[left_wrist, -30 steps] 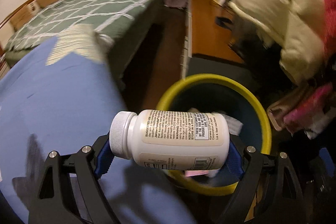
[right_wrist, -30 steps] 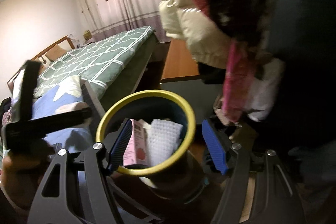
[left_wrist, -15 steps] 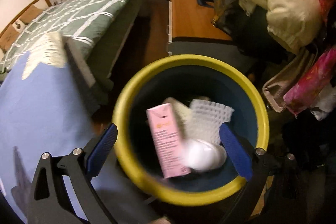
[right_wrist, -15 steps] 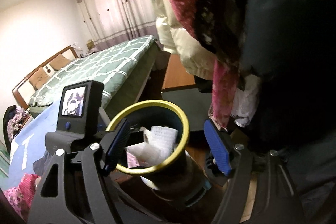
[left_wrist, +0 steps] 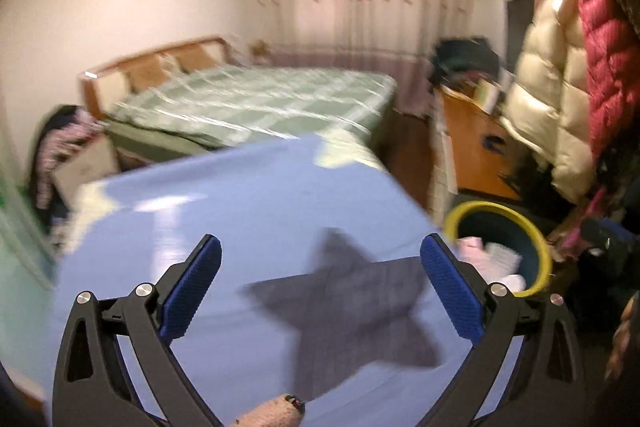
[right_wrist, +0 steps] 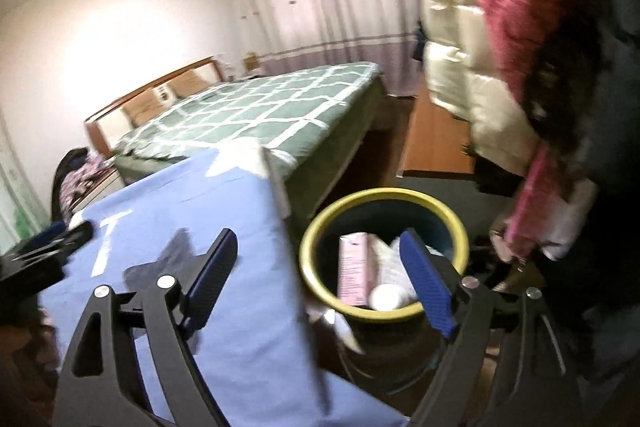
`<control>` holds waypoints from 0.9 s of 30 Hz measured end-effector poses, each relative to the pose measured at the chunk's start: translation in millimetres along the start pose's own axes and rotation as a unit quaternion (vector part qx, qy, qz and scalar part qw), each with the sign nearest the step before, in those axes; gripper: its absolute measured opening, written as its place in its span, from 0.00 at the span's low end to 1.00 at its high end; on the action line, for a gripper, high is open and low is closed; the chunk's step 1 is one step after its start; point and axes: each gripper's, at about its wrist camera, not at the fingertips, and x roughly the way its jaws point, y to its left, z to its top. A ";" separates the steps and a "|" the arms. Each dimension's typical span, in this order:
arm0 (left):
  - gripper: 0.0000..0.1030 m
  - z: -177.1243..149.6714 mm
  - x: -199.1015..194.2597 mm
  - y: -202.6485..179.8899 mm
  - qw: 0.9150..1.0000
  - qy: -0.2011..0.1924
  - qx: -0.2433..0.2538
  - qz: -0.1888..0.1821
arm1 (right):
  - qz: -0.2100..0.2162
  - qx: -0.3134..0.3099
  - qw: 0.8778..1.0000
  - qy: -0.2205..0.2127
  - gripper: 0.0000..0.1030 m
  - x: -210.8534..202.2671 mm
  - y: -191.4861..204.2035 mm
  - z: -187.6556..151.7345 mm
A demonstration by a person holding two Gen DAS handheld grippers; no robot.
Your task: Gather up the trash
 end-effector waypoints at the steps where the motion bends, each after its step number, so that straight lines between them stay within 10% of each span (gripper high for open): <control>1: 0.95 -3.1 -13.0 13.6 1.000 -0.004 -0.007 0.014 | 0.004 -0.006 1.000 -0.002 0.79 -1.7 6.6 1.5; 11: 0.95 -53.0 -98.3 103.3 0.992 -0.004 -0.104 0.073 | 0.032 -0.073 0.997 -0.019 0.86 -27.3 64.4 -1.5; 27: 0.95 -73.1 -120.7 107.5 0.989 -0.016 -0.118 0.088 | 0.044 -0.085 0.995 -0.012 0.87 -36.6 76.9 -13.2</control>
